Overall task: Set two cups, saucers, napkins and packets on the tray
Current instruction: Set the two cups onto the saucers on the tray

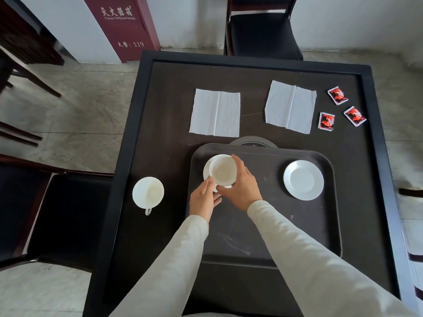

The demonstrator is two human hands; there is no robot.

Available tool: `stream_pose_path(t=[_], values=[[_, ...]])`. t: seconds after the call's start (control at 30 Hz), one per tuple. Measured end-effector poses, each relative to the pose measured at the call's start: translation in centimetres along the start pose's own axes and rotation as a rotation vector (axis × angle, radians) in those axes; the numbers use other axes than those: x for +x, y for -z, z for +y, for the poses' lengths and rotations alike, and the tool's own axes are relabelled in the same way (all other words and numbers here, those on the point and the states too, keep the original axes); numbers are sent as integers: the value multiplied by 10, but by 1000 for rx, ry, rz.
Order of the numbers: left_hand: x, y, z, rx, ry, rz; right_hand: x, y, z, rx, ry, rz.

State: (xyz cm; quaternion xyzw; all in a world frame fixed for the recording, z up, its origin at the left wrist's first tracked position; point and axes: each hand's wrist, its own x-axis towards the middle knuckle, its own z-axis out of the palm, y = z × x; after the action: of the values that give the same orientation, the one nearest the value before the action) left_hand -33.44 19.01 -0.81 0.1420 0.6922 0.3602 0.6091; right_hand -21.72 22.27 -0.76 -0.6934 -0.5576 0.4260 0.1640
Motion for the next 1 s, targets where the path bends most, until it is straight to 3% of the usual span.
stream_pose_path(t=[0.57, 0.83, 1.0], values=[[-1, 6, -6, 87, -11, -50, -12, -5, -1, -19, -33, -23], [-15, 42, -6, 146, -104, -81, -24, -4, -7, -104, 51, 94], [-23, 88, 11, 123, -205, -42, -30, -11, -35, -174, 195, 236]])
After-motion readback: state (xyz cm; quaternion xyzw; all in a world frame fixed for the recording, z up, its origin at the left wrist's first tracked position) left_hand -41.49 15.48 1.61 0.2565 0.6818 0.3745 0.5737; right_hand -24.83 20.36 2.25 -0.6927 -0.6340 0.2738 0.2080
